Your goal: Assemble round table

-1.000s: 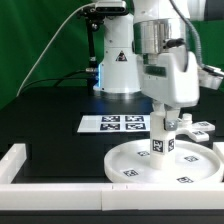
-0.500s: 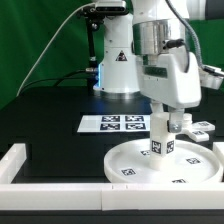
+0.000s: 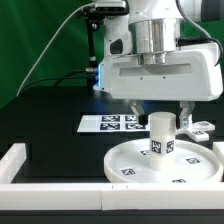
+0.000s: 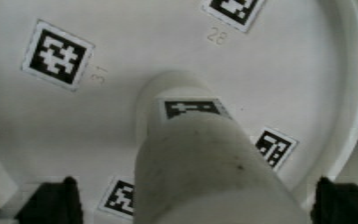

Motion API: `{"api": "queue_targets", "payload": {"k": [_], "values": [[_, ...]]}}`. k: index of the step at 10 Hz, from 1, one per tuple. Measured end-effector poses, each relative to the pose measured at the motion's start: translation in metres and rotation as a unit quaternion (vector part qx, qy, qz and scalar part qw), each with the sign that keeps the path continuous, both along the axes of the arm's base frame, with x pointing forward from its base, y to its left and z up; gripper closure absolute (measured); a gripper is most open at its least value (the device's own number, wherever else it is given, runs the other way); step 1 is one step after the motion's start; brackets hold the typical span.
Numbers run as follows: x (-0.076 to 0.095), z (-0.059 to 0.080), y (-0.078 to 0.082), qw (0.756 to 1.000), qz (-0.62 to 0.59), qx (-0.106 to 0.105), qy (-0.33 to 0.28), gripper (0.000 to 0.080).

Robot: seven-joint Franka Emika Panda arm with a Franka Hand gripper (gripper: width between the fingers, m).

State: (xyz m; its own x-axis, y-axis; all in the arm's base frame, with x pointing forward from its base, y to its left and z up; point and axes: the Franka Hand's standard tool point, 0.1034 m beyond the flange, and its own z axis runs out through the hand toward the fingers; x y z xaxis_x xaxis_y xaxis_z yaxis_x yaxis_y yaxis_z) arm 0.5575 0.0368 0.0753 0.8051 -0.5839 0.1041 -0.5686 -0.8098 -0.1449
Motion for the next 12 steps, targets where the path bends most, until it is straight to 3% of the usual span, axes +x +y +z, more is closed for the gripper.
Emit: {"api": "queue_targets", "payload": {"k": [2,3,6,8,10,12], "values": [[0.000,-0.001,0.016,0.982,0.187,-0.039,0.003,0.0150],[0.000,0.001,0.019,0.975,0.219,-0.048,0.004,0.0150],[0.000,0.000,0.015,0.950,0.305,-0.063,0.002,0.0150],[0.001,-0.002,0.006,0.899,0.429,-0.086,-0.002,0.0150],[0.002,-0.003,0.001,0.866,0.491,-0.098,-0.002,0.0150],[0.002,-0.003,-0.004,0.863,0.495,-0.098,-0.001,0.0150]]}}
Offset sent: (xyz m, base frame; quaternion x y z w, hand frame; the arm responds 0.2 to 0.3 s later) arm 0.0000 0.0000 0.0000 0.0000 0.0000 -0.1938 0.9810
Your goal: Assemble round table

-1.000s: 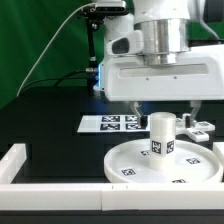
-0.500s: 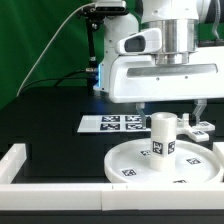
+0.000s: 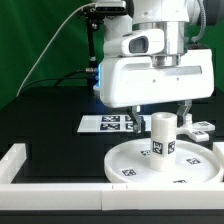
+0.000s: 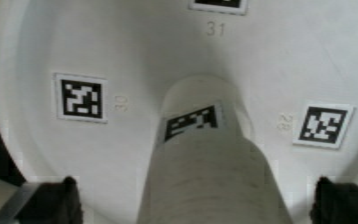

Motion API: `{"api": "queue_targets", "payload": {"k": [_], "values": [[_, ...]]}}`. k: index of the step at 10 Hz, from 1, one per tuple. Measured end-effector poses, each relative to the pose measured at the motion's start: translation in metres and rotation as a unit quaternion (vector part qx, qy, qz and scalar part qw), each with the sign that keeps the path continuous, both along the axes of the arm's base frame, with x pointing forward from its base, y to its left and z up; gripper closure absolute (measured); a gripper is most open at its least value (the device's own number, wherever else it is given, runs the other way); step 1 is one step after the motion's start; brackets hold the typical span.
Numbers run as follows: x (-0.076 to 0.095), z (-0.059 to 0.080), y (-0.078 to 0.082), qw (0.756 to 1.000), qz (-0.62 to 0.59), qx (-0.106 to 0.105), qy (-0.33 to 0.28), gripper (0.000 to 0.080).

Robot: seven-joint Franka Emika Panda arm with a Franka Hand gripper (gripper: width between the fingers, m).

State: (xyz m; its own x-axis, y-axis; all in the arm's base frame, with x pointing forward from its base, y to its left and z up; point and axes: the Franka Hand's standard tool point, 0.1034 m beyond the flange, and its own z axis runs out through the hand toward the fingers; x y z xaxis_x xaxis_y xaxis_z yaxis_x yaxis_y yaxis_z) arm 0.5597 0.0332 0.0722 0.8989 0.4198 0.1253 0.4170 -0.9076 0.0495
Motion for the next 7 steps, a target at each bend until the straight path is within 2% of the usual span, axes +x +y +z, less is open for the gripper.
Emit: {"api": "queue_targets", "payload": {"k": [2,6,7], "values": [[-0.0002,-0.0001,-0.0003,1.000,-0.009,0.001,0.000,0.0393],[-0.0008,-0.0007,-0.0001,0.988,-0.155,0.021,0.002,0.0392],[-0.0003,-0.0012,0.0029,0.978,-0.206,0.028,0.002,0.0392]]}}
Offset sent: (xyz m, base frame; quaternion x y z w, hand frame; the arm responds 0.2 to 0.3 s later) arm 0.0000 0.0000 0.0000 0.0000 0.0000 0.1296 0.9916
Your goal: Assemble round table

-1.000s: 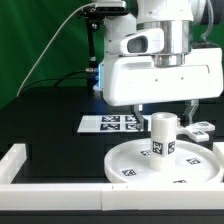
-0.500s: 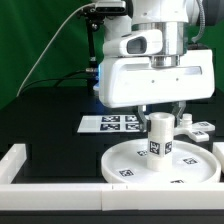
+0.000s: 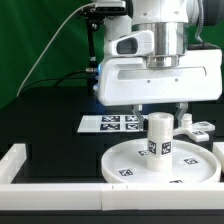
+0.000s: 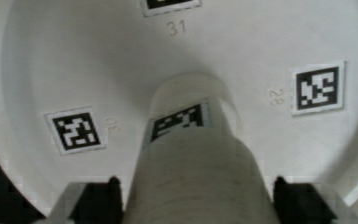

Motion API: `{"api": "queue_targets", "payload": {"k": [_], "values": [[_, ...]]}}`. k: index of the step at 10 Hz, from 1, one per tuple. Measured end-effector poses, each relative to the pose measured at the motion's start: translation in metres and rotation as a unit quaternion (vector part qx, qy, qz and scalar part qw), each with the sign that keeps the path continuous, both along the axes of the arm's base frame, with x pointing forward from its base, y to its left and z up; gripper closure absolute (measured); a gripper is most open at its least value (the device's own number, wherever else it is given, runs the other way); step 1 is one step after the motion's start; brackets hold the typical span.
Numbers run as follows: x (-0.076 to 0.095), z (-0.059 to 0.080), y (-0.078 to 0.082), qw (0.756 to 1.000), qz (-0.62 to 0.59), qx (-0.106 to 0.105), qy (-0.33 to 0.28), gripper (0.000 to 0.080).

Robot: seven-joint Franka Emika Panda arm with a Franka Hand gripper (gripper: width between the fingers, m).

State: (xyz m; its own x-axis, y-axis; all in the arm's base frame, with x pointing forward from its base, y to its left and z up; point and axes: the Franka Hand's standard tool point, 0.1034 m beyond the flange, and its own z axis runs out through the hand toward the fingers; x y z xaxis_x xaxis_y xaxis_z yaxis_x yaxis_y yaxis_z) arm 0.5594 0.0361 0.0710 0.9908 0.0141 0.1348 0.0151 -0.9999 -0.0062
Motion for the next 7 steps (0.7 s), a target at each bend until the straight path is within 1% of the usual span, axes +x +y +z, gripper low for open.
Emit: {"api": "queue_targets", "payload": {"k": [1,3,4,7], "values": [[0.0000,-0.0003,0.0042,0.999,-0.049,0.006,0.000,0.0392],[-0.0001,-0.0004,0.0047,0.987,-0.158,0.017,0.004,0.0392],[-0.0001,-0.0006,0.0048,0.977,-0.212,0.027,0.004,0.0392],[0.0000,-0.0009,0.0061,0.940,-0.338,0.043,0.004,0.0392]]}}
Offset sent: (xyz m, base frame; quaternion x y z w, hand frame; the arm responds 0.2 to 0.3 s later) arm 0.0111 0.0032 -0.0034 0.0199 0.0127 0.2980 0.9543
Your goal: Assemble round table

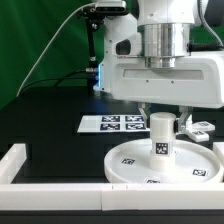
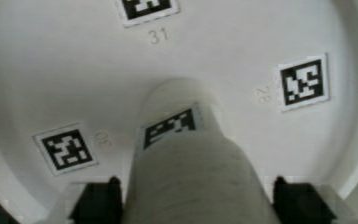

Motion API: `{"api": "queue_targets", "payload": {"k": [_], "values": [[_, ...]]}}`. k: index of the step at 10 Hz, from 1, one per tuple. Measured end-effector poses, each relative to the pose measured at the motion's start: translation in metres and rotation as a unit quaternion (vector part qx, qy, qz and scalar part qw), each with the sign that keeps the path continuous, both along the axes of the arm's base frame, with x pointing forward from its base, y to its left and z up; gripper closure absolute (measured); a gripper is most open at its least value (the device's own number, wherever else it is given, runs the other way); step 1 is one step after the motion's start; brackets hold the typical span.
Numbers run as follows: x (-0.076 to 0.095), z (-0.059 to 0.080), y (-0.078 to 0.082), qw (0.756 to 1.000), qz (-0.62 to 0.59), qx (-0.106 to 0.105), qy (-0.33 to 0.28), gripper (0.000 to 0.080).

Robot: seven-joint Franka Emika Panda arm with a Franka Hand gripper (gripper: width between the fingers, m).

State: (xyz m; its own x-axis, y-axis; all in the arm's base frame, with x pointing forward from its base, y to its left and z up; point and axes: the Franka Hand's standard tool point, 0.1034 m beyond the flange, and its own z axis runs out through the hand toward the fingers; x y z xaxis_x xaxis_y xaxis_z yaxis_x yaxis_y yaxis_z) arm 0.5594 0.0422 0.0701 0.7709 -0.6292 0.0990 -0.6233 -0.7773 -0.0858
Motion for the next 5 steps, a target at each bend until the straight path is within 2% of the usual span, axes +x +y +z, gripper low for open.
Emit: {"api": "queue_targets", "payload": {"k": [2,5], "values": [[0.0001,0.0001,0.0002,0.997,-0.071,0.010,-0.002,0.0392],[-0.0010,-0.0002,0.0002,0.996,-0.086,0.016,-0.006,0.0392]]}}
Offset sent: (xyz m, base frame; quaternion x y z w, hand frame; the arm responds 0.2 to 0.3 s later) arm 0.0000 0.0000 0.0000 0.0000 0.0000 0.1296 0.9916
